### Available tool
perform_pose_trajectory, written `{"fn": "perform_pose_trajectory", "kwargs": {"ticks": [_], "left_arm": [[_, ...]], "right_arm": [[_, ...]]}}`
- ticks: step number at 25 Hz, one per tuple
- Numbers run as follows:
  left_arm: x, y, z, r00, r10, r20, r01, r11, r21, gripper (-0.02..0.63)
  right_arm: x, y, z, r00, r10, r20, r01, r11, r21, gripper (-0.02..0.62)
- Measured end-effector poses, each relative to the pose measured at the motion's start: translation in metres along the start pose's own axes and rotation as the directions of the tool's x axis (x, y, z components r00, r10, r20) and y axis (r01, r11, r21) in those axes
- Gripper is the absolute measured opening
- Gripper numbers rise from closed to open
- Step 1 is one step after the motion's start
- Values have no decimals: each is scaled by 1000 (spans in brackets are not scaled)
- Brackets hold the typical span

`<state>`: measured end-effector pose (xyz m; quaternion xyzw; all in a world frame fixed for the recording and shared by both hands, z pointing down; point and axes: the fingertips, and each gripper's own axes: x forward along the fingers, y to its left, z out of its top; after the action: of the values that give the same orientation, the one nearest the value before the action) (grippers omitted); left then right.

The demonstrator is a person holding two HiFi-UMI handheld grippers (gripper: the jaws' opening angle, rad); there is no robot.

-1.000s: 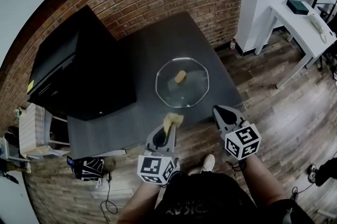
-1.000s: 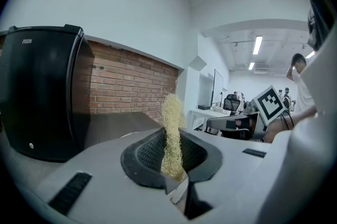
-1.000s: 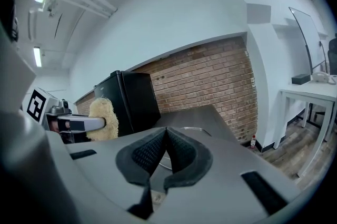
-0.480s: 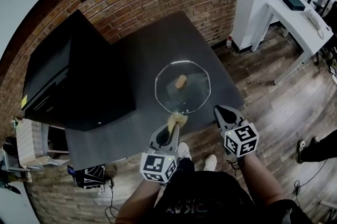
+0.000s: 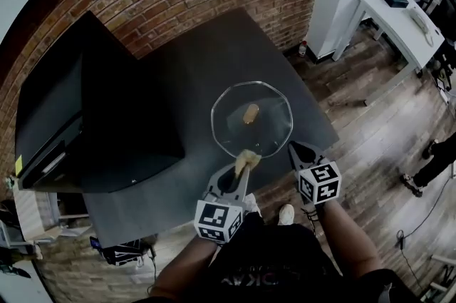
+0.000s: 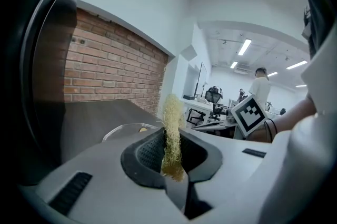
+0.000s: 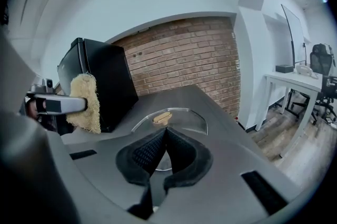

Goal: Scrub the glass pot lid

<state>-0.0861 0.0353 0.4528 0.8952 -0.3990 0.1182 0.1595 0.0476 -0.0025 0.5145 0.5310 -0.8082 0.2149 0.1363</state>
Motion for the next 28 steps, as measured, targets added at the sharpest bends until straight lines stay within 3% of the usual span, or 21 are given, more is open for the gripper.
{"fn": "perform_pose_trajectory", "kwargs": {"ticks": [13, 23, 28], "left_arm": [[23, 37, -20, 993, -108, -53, 107, 994, -16, 62], [45, 49, -31, 993, -79, -91, 76, 997, -28, 62], [62, 47, -35, 993, -37, -114, 32, 998, -51, 62]], "right_arm": [[73, -3, -46, 983, -54, -174, 58, 998, 19, 18], [99, -16, -57, 970, -18, -244, 14, 1000, -17, 18], [103, -25, -70, 949, 26, -314, -39, 999, -32, 18]]}}
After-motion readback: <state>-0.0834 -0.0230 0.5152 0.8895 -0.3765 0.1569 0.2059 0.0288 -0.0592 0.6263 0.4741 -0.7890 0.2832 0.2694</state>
